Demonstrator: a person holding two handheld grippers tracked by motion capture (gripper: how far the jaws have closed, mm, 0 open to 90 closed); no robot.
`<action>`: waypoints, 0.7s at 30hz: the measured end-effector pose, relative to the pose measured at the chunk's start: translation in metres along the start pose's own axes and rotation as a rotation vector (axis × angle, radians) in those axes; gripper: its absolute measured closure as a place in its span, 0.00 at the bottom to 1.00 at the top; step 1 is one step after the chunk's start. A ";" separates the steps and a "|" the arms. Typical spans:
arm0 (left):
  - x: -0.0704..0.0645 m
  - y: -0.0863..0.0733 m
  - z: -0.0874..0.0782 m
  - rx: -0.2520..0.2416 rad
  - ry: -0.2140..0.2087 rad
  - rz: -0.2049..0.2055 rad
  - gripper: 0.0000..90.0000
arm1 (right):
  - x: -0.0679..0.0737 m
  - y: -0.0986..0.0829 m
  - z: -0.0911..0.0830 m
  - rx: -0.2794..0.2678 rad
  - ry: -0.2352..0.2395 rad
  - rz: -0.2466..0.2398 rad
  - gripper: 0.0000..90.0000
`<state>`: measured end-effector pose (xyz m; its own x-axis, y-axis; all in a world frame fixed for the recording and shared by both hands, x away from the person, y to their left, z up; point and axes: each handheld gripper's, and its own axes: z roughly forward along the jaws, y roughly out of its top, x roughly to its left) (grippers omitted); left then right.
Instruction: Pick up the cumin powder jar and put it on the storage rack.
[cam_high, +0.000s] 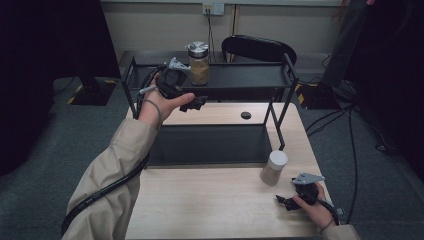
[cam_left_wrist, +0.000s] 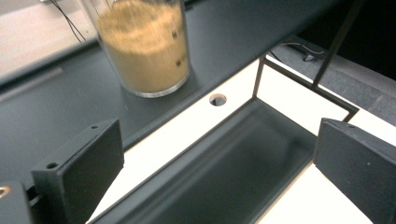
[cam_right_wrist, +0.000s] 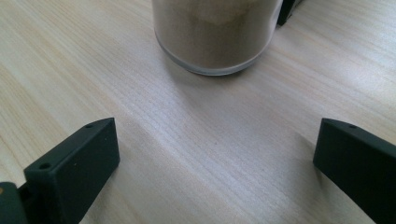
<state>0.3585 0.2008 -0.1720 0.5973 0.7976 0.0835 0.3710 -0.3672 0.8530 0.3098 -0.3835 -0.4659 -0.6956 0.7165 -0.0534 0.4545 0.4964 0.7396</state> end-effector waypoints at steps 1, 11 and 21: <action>0.000 -0.002 -0.001 0.002 -0.003 0.000 0.01 | 0.000 0.000 0.000 0.000 0.000 0.000 0.00; -0.006 -0.027 -0.005 0.010 -0.035 0.003 0.01 | 0.000 0.000 0.000 0.000 0.000 0.000 0.00; -0.015 -0.049 -0.003 0.018 -0.042 0.002 0.01 | 0.000 0.000 0.000 -0.002 -0.001 0.001 0.00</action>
<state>0.3297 0.2083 -0.2136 0.6270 0.7765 0.0631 0.3826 -0.3774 0.8433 0.3095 -0.3835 -0.4662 -0.6947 0.7174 -0.0531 0.4544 0.4948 0.7408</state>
